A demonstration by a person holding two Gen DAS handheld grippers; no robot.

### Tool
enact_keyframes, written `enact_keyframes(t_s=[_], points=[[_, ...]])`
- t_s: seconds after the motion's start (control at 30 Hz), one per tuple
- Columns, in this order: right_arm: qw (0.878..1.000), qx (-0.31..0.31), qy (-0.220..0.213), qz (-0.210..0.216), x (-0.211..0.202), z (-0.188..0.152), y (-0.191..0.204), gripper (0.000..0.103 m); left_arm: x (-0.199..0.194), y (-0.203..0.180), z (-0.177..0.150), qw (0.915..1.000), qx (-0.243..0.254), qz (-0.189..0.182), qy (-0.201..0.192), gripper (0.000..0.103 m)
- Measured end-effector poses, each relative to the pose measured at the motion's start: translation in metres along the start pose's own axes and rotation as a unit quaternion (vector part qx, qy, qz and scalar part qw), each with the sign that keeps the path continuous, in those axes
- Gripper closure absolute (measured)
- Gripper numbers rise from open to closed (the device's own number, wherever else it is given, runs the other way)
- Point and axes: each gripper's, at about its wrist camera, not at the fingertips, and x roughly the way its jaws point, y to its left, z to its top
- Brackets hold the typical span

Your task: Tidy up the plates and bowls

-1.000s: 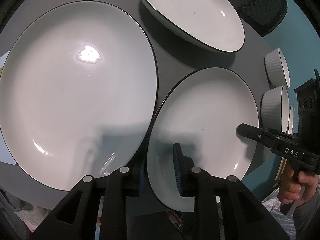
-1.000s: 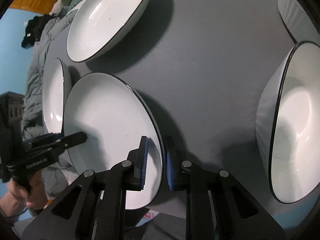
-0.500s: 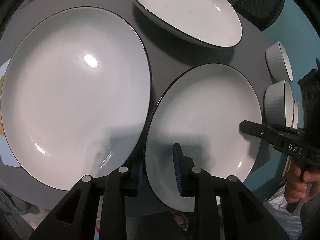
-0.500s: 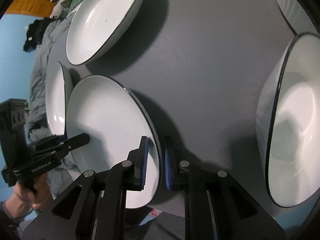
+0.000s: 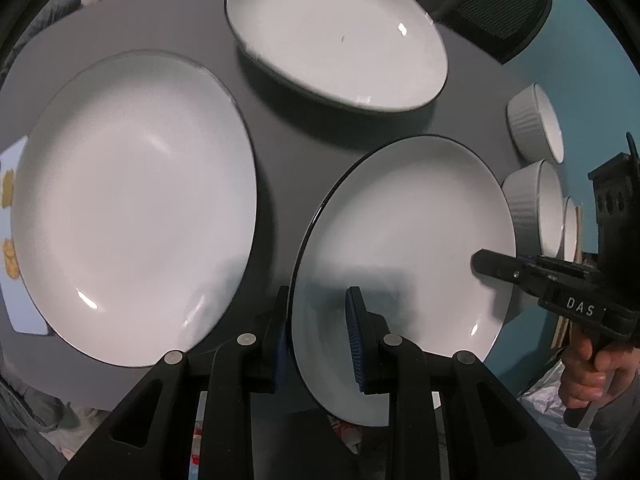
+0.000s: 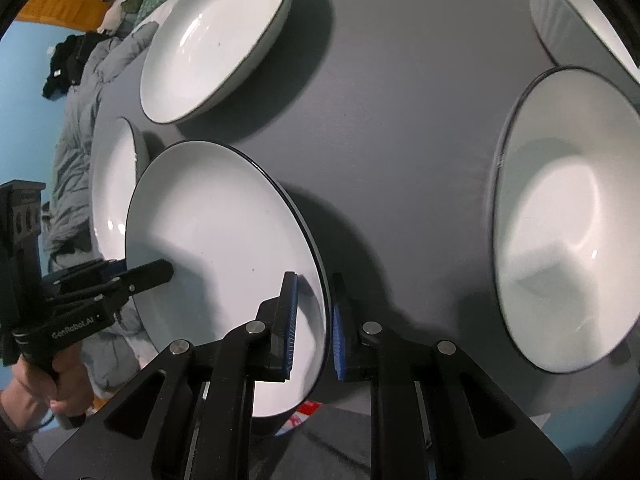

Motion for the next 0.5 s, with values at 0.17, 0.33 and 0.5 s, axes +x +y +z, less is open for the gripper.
enact_keyframes(t_s=[0.17, 0.33, 0.5], points=[[1.000, 0.001, -0.010, 0.003, -0.017, 0.012, 0.000, 0.088, -0.015, -0.005, 0.021, 0.9998, 0.009, 0.004, -0.014, 0.078], [1.000, 0.002, -0.024, 0.008, -0.020, 0.030, 0.011, 0.088, -0.027, -0.006, 0.044, 0.9994, 0.015, 0.010, -0.028, 0.078], [0.999, -0.010, -0.034, 0.007, -0.025, 0.056, 0.025, 0.089, -0.036, -0.003, 0.074, 0.9988, 0.020, 0.021, -0.038, 0.078]])
